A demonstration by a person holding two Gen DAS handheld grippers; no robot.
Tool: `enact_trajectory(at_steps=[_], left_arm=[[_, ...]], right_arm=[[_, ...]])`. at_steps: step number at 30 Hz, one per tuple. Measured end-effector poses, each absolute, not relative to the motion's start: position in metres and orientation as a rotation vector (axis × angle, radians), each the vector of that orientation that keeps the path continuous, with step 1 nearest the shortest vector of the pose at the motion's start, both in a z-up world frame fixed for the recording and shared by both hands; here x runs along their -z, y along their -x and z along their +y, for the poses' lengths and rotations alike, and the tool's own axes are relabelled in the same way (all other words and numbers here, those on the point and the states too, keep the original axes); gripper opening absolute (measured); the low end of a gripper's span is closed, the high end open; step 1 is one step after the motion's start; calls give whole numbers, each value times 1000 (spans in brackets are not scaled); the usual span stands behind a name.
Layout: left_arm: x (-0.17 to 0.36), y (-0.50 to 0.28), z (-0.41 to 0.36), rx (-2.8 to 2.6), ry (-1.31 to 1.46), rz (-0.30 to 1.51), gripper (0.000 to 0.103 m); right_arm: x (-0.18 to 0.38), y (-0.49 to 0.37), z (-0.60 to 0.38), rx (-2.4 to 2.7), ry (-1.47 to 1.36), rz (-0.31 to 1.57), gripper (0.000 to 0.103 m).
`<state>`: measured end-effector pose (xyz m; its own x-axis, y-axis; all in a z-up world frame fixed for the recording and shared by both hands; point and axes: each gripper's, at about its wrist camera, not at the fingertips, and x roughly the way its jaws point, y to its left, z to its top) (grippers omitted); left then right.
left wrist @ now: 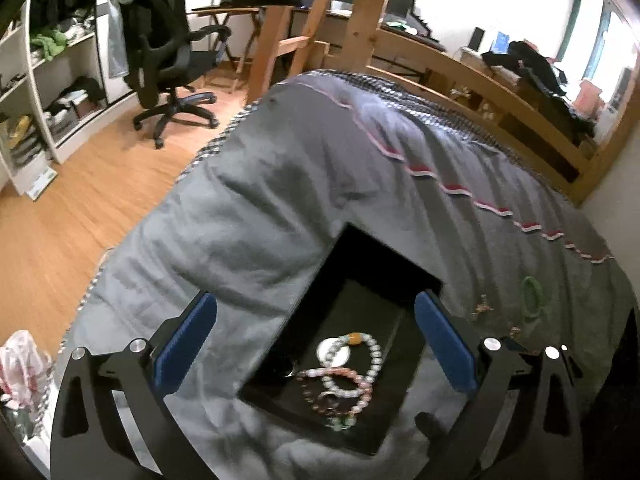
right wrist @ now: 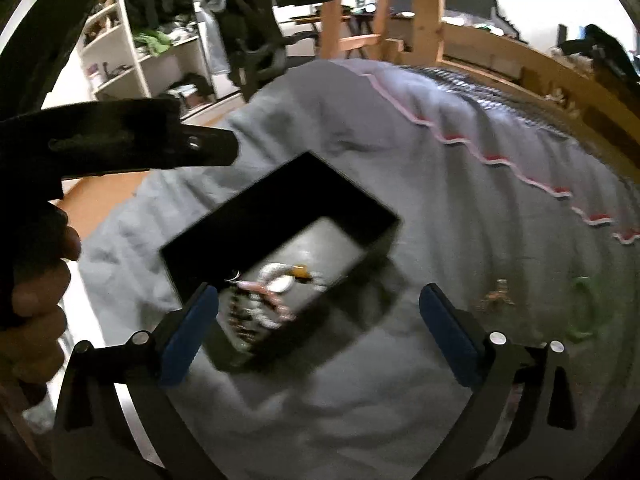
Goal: Organize jewelry
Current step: 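Open the right tool to drop the ring into the box, then grasp the pink-red bead bracelet with the right tool and lift it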
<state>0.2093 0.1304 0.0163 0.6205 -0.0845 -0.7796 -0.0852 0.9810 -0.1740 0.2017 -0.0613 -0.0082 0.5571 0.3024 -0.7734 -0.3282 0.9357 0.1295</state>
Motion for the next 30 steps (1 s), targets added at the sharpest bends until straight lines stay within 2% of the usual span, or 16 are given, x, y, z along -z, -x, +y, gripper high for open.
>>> enact_trajectory(at_steps=[16,28,29,30], left_arm=[[11,-206,35,249,136,856,97],[53,-208,-28,323,-17,866,97],[56,-209,-33,337,-28,863,94],[60,-212,-41,357,-41,863,84]], right_arm=[[-19,-158,-201,-142,-64,848,99],[22,-144,-256,-77,-147,900,99],[27,-144,-258,-79,-149,910,99],[33,-146,-259,-85,-154,919,99]])
